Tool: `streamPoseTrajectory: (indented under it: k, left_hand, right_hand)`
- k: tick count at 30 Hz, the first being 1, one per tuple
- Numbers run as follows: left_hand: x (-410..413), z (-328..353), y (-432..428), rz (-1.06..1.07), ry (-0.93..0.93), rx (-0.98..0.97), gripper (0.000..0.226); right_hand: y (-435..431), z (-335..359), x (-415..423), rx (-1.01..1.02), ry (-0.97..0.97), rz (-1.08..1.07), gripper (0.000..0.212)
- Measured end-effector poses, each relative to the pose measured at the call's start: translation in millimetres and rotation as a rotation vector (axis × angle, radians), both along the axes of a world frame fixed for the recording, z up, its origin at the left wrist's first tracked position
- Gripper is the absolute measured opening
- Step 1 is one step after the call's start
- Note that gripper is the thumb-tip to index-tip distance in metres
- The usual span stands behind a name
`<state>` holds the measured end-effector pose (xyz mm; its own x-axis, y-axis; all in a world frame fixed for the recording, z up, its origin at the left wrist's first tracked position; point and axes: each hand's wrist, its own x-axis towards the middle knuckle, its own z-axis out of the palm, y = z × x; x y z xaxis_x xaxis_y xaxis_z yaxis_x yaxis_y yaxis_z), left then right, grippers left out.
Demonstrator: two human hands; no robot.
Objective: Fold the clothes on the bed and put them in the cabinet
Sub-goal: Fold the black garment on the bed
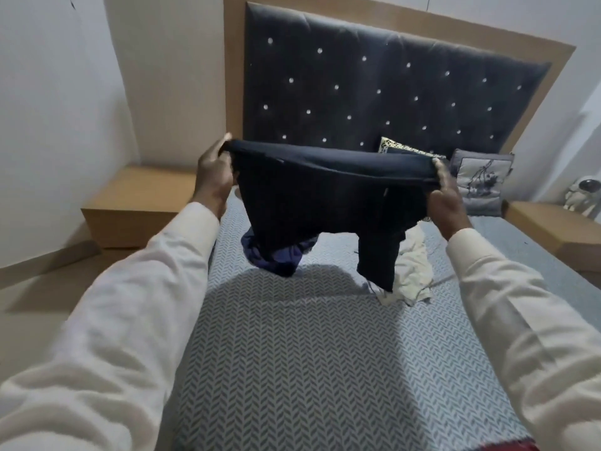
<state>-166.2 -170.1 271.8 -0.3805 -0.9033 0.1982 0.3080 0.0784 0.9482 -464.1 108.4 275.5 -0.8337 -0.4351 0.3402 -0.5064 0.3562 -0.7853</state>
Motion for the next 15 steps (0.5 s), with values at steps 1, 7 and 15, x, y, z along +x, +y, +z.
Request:
streamPoseTrajectory:
  k: [1,7,15]
  left_hand:
    - [4.9,-18.1,1.5,0.028,-0.063,-0.036,0.042]
    - [46.3,-143.4,43.8,0.095,-0.65,-0.299,0.039]
    - [132.4,-264.2,120.5,-0.328,-1.274,-0.601,0.041]
  right_hand:
    - [5.9,-11.2,-1.9,0.1,0.057,-0.003,0.082]
    - [44.8,-102.5,13.0,0.567,0.101,-0.02,0.069]
    - [137.2,-209.4,69.0,1.123,-0.006,0.098,0.041]
